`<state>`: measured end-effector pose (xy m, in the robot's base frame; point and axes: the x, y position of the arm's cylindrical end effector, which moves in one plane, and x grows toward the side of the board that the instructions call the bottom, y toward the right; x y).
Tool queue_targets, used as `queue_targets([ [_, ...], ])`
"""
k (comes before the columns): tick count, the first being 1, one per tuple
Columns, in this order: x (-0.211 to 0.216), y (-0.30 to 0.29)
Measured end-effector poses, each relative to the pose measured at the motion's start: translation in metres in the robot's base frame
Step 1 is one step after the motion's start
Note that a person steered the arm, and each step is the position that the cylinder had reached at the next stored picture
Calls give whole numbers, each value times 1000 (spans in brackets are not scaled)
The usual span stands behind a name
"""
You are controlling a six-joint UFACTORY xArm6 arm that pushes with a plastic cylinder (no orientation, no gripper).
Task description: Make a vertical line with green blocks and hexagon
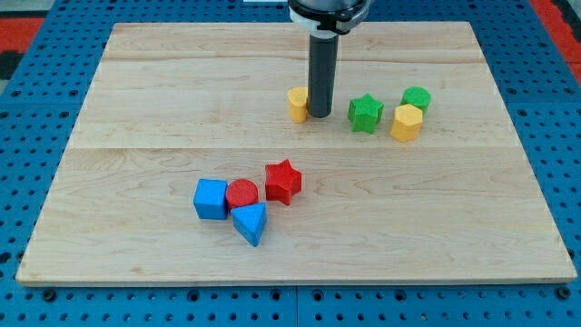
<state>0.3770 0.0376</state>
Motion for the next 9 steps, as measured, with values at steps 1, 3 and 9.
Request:
queue_targets([
  [1, -4, 48],
  [3, -58, 94],
  [9, -20, 142],
])
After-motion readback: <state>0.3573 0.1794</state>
